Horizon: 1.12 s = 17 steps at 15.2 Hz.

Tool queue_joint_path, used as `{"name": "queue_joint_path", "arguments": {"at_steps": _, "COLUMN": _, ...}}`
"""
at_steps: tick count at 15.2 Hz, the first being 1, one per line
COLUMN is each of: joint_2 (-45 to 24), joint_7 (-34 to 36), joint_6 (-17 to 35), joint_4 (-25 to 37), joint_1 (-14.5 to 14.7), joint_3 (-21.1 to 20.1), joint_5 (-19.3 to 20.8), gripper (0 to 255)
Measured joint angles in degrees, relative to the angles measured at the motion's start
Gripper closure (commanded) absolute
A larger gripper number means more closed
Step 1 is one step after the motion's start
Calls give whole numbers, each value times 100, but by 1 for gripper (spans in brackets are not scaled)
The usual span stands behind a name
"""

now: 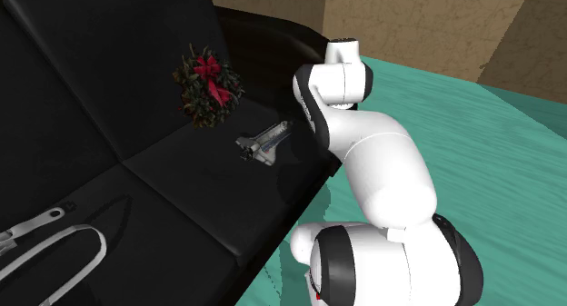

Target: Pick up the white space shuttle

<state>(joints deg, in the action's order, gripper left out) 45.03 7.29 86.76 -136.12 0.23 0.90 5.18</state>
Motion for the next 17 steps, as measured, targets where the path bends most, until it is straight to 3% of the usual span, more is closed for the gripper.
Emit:
{"name": "queue_joint_path", "arguments": {"at_steps": 4, "joint_2": 155, "joint_7": 348, "joint_6": -90, "joint_4": -6, "joint_1": 56, "joint_3": -226, "joint_5": -252, "gripper": 0}}
{"name": "queue_joint_path", "arguments": {"at_steps": 17, "joint_2": 177, "joint_7": 2711, "joint_6": -171, "joint_4": 692, "joint_1": 268, "joint_3": -1789, "joint_5": -1802, "gripper": 0}}
